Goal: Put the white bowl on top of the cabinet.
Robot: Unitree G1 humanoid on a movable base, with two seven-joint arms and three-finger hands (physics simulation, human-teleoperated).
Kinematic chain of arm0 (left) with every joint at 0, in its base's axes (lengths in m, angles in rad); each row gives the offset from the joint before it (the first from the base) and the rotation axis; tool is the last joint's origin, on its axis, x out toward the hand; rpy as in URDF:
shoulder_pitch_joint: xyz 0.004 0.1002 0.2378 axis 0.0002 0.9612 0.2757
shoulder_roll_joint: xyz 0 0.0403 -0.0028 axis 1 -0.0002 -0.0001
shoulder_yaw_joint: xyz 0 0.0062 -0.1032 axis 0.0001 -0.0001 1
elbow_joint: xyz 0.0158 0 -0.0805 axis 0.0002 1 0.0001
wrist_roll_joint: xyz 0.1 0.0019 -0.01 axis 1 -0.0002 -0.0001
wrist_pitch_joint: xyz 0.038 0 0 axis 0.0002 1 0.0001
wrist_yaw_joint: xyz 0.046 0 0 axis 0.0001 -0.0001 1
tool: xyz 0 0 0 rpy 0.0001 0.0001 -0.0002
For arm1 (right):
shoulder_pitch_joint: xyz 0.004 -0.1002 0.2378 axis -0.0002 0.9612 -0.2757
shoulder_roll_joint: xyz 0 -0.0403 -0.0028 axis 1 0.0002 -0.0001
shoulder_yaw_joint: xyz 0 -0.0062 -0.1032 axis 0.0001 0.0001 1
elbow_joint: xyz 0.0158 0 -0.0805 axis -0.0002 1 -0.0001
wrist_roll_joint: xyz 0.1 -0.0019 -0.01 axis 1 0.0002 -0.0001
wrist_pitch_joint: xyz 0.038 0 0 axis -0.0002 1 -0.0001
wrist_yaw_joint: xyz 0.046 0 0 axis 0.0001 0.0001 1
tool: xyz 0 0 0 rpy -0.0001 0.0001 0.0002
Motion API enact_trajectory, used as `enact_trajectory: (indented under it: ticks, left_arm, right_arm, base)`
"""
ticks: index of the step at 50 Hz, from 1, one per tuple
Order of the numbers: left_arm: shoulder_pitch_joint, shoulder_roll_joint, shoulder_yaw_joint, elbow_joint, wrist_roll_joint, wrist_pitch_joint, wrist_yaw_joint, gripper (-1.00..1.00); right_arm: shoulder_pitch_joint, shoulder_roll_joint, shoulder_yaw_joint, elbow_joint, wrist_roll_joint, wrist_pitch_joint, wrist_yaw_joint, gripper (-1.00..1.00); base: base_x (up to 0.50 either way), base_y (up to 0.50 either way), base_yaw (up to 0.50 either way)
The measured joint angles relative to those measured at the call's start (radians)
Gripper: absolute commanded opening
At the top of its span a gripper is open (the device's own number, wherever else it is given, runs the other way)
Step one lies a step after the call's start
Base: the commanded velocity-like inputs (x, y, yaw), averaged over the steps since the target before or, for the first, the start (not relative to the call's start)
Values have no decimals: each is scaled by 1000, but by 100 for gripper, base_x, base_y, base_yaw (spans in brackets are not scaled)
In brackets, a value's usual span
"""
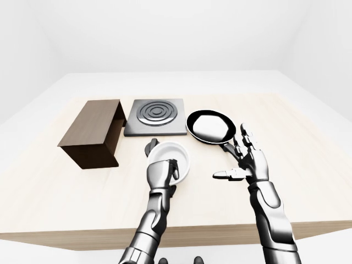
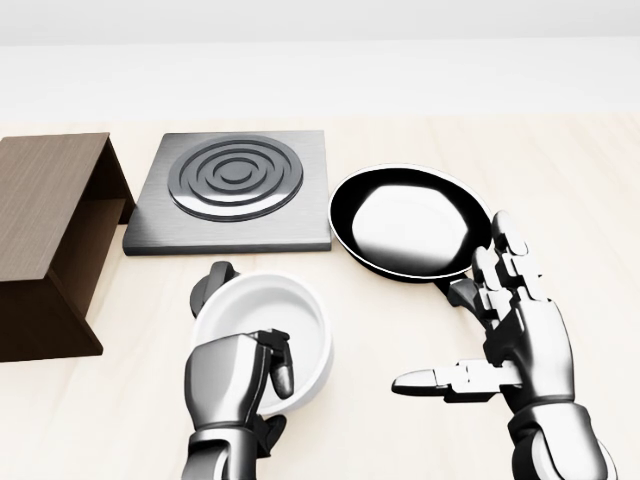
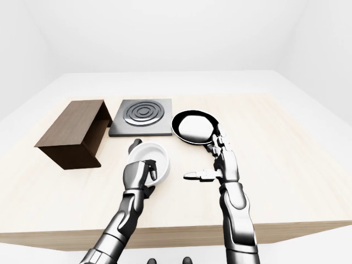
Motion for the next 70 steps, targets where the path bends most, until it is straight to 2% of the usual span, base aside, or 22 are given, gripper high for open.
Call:
enact_trajectory:
  ticks: [13, 34, 42, 70]
  left_arm:
    - [5, 4, 24, -29, -40, 0, -14, -100]
    - [-27, 16, 50, -86, -15, 0, -102, -100]
    - [-28, 21, 53, -124, 19, 0, -149, -100]
    - [-116, 43, 85, -291, 171, 0, -362, -100]
  right_arm:
    - [6, 2, 2, -7, -1, 0, 3, 100]
    - [11, 4, 6, -11, -4, 0, 8, 100]
    - [10, 4, 8, -8, -6, 0, 9, 100]
    - [15, 7, 14, -10, -11, 0, 12, 100]
  base:
    - [0, 0, 0]
    - [0, 0, 0]
    - [0, 0, 0]
    - [0, 0, 0]
